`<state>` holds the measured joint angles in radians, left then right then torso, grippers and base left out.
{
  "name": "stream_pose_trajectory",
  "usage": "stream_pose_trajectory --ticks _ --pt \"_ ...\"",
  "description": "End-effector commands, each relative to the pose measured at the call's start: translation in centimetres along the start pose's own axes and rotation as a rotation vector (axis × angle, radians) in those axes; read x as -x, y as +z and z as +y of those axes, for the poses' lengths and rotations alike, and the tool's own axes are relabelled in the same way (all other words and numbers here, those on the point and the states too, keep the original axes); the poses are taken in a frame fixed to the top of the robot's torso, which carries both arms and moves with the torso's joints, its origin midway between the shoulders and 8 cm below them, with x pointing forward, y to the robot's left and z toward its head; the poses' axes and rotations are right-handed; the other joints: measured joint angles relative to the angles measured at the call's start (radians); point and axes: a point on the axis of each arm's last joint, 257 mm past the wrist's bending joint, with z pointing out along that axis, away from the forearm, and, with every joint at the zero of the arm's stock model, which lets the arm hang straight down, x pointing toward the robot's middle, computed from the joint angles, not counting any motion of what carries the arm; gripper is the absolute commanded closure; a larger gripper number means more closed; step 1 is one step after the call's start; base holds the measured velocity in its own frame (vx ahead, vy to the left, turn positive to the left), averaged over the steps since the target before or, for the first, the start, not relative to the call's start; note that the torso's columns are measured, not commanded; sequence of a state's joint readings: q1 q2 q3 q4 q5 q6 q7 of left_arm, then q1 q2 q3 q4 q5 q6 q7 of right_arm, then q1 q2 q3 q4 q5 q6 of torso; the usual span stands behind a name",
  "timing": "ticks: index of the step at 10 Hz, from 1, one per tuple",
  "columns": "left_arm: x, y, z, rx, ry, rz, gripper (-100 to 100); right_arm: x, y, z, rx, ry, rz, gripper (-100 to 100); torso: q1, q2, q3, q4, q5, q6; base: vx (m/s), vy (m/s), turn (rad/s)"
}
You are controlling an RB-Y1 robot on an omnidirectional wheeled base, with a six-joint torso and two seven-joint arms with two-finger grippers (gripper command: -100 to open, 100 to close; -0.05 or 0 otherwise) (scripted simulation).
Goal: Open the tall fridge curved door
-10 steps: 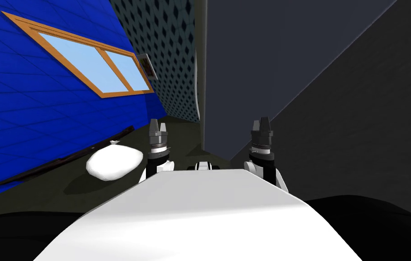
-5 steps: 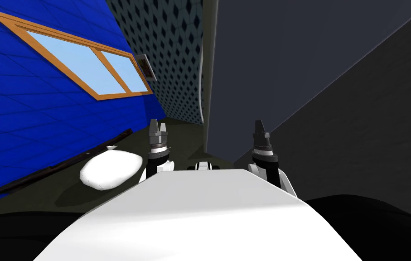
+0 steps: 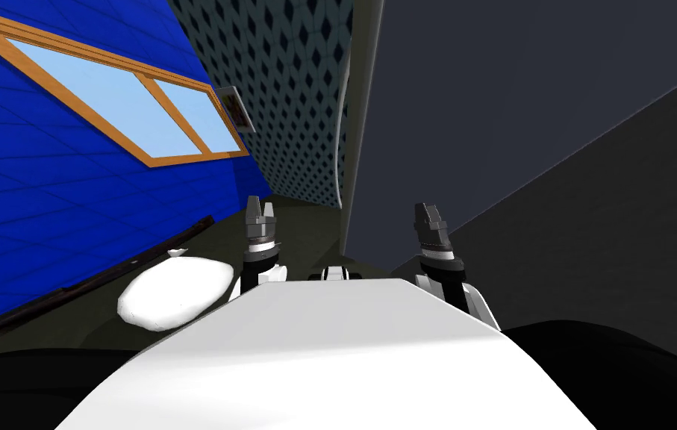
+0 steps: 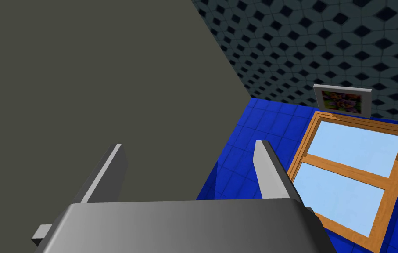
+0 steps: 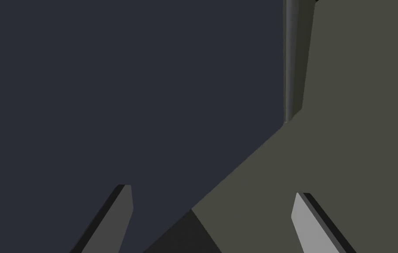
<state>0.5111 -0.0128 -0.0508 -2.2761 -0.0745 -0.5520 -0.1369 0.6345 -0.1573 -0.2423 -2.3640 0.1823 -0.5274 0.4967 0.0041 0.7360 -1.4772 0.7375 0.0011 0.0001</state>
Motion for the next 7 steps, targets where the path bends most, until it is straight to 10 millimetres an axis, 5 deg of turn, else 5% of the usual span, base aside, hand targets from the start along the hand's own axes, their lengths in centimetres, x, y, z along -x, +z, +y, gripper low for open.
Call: stream_pose_trajectory --ticks 1,7 --pt "0.0 0.0 0.0 0.000 0.000 0.000 0 -0.3 -0.7 -1.1 -0.025 -0.142 0.040 -100 -0.003 0.001 0.000 0.000 -0.001 0.000 0.142 0.137 -0.039" --pt "0.0 0.0 0.0 0.000 0.000 0.000 0 -0.8 -2.2 -3.2 -0.066 -0.402 0.123 -100 -0.006 0.003 0.001 0.001 -0.002 0.000 0.109 0.129 -0.032"
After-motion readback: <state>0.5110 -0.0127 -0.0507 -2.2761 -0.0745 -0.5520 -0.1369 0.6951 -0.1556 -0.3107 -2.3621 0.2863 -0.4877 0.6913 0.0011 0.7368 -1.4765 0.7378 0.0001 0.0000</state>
